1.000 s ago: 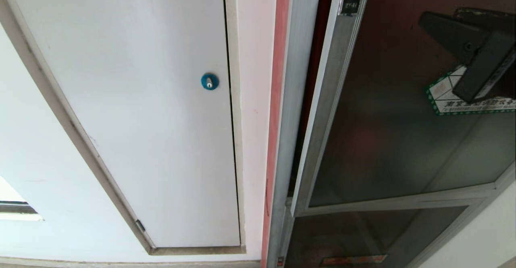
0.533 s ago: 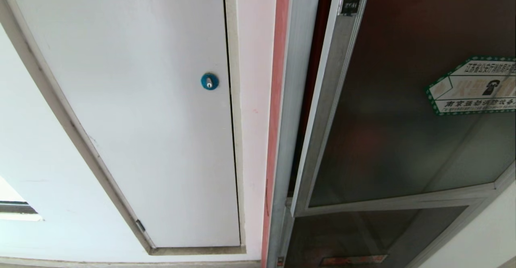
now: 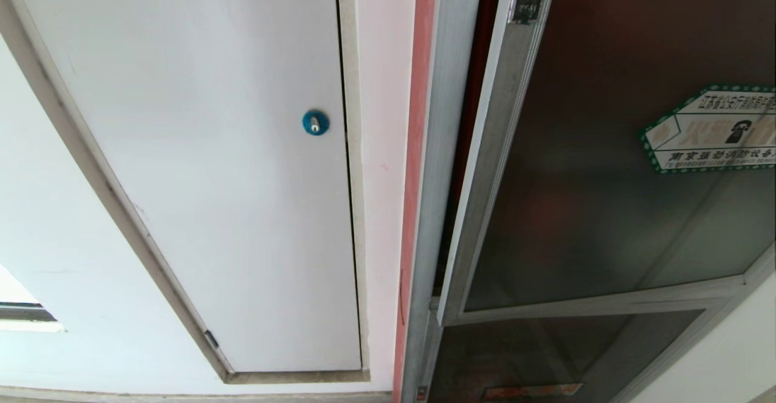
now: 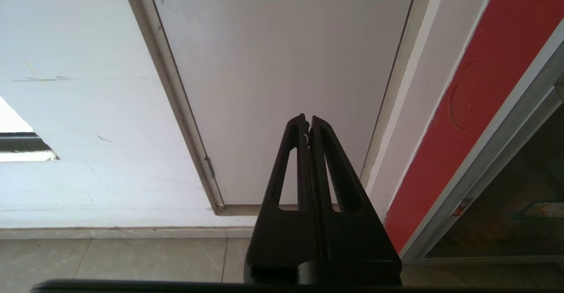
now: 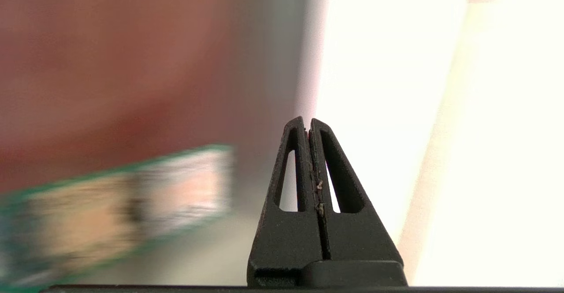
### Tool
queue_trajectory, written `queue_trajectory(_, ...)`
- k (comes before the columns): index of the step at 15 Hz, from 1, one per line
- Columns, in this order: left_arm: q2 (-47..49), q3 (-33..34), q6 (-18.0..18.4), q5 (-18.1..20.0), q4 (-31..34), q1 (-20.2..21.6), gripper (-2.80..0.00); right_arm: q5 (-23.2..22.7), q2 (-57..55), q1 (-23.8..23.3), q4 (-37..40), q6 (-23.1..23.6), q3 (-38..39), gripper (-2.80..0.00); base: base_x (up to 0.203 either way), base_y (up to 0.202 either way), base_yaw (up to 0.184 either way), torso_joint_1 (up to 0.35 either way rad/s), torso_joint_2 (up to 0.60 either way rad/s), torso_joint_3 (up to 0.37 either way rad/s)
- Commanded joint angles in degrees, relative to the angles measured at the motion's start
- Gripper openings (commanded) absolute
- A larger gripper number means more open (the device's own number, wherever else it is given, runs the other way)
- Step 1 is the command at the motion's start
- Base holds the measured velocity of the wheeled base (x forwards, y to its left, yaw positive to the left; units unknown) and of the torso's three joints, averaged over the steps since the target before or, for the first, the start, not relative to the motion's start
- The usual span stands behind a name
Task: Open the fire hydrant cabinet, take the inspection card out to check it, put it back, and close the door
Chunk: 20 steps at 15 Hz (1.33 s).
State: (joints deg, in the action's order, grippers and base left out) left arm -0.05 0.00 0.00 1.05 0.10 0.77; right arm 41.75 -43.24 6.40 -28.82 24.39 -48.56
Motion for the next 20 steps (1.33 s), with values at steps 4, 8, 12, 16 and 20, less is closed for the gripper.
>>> queue_trajectory(4, 0.0, 0.0, 0.0, 0.0, 0.0, 0.0, -2.8, -0.1, 16.3, -7.9, 8.9, -0.2, 4.4, -2.8, 0.0, 0.0, 0.0, 0.0, 0.0, 0.0)
queue_trajectory(8, 0.0, 0.0, 0.0, 0.0, 0.0, 0.0, -2.8, -1.5, 28.5, -8.1, 15.7, -0.6, 13.9, -2.8, 0.0, 0.0, 0.0, 0.0, 0.0, 0.0)
queue_trajectory(12, 0.0, 0.0, 0.0, 0.0, 0.0, 0.0, -2.8, -16.0, 38.4, -6.3, 18.8, -7.0, 27.3, -2.8, 0.0, 0.0, 0.0, 0.0, 0.0, 0.0)
queue_trajectory(16, 0.0, 0.0, -0.1, 0.0, 0.0, 0.0, -2.8, -30.8, 43.2, -6.1, 24.9, -22.3, 38.3, -2.8, 0.0, 0.0, 0.0, 0.0, 0.0, 0.0)
queue_trajectory(20, 0.0, 0.0, 0.0, 0.0, 0.0, 0.0, -2.8, -40.5, 43.2, -6.1, 24.9, -25.2, 47.1, -2.8, 0.0, 0.0, 0.0, 0.0, 0.0, 0.0)
